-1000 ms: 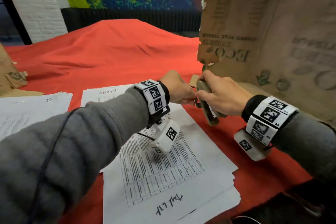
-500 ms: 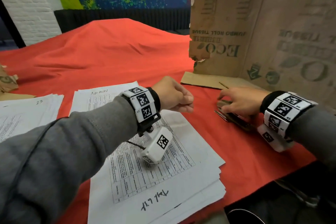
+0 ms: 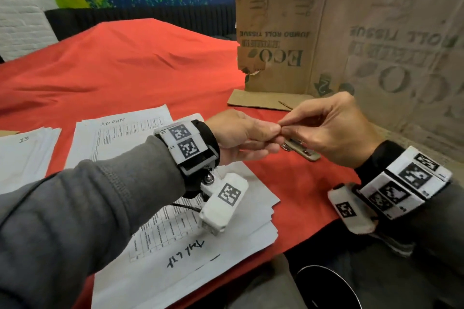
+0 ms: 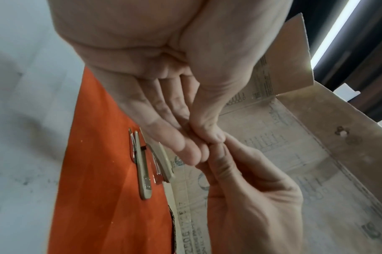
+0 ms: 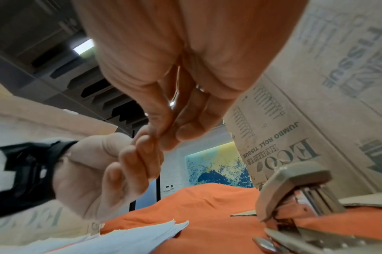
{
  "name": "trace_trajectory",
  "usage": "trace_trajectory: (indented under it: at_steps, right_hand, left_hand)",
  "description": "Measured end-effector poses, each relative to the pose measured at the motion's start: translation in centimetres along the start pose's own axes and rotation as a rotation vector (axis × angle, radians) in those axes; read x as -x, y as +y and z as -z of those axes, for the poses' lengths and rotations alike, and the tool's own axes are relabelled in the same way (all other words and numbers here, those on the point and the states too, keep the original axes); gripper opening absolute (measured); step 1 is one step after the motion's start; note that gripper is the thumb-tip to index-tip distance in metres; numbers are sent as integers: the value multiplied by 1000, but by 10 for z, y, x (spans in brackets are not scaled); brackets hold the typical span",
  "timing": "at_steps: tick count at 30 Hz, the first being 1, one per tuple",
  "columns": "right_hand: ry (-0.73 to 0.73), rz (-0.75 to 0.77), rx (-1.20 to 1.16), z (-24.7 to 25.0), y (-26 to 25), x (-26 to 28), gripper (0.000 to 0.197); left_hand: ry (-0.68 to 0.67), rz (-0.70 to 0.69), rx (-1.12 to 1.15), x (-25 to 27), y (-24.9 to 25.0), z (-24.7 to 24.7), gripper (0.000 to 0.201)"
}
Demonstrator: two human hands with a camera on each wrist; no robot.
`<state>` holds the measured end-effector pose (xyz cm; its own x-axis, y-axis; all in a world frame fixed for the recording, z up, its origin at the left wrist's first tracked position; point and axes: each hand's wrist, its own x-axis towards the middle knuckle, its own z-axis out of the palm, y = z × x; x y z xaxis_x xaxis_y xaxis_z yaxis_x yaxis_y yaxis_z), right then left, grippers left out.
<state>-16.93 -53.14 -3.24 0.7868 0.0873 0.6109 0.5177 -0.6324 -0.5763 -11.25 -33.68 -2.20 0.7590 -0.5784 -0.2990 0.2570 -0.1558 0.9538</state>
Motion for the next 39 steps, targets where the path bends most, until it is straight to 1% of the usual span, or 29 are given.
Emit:
trace_trajectory:
  at_steps: [2,4,7,10,12,13,14,16,18,19,20,21,23,24,25,26,27,28,29,30,32,34,36,37,39]
  right_hand:
    - [64,46,121,-4,1,6,14]
    - [99,62,214,-7,1,12,13]
    - [110,-14,257,-6,3,16,13]
    - [98,-154,190,0,10,22,18]
    - [58,-244,62,4,13,30,18]
    - [39,-279,-7,8,12,36,17]
    - [19,-307,-71,14,12,43,16]
    - [-59,-343,-166,28,9,63,11]
    - [-204,-397,-282,44,9,92,4]
    - [-286,-451,-329,51,13,109,3]
    - [-378,-514,-348,56,19,127,2]
    - [-472,-578,-341,57,29,143,4]
    - [-635,-708,-206,46,63,174,12]
    - [-680,-772,-92,34,85,189,16]
    - [-697,-834,30,17,112,207,20]
    - [-700,-907,152,-3,139,225,21]
    - [-704,-974,258,-24,164,241,17]
    - [-713,-1035,349,-44,187,256,19]
    - [-727,-1085,429,-64,209,271,28]
    - [-740,-1133,493,-80,227,285,33]
    - [-762,-1201,568,-101,250,303,41]
    - [-753,-1262,578,-111,254,306,45]
    - [-791,-1253,588,-114,261,310,45]
    - [-791,-1219,593,-112,265,311,44]
    - [-792,-1192,578,-107,270,314,44]
  left_hand:
    - [-12,10,44,0,-1,-3,12]
    - [-21,9,93,-1,-1,-6,13]
    - [-58,2,133,-2,1,-5,18]
    - [-89,-5,91,-1,3,2,21]
    - [-53,-23,16,0,5,13,17]
    - [-28,-34,-25,1,7,21,20]
    - [5,-47,-67,1,7,32,28]
    - [98,-86,-154,3,9,57,39]
    - [186,-109,-229,8,8,79,38]
    - [227,-112,-281,10,7,89,36]
    - [260,-116,-387,13,7,97,34]
    - [285,-116,-545,14,6,106,29]
    - [311,-68,-933,19,3,129,21]
    - [293,-13,-1077,25,2,134,28]
    - [271,48,-1170,30,-1,137,41]
    - [253,95,-1212,31,-7,143,58]
    - [235,93,-1228,28,-14,153,73]
    - [216,87,-1249,24,-21,162,81]
    - [207,92,-1266,21,-26,165,88]
    - [216,105,-1281,18,-29,167,95]
    - [260,149,-1307,15,-30,173,116]
    - [301,201,-1310,15,-30,185,135]
    - [360,223,-1275,19,-33,209,142]
    - [381,236,-1269,21,-35,223,145]
    - [378,330,-1301,19,-38,258,151]
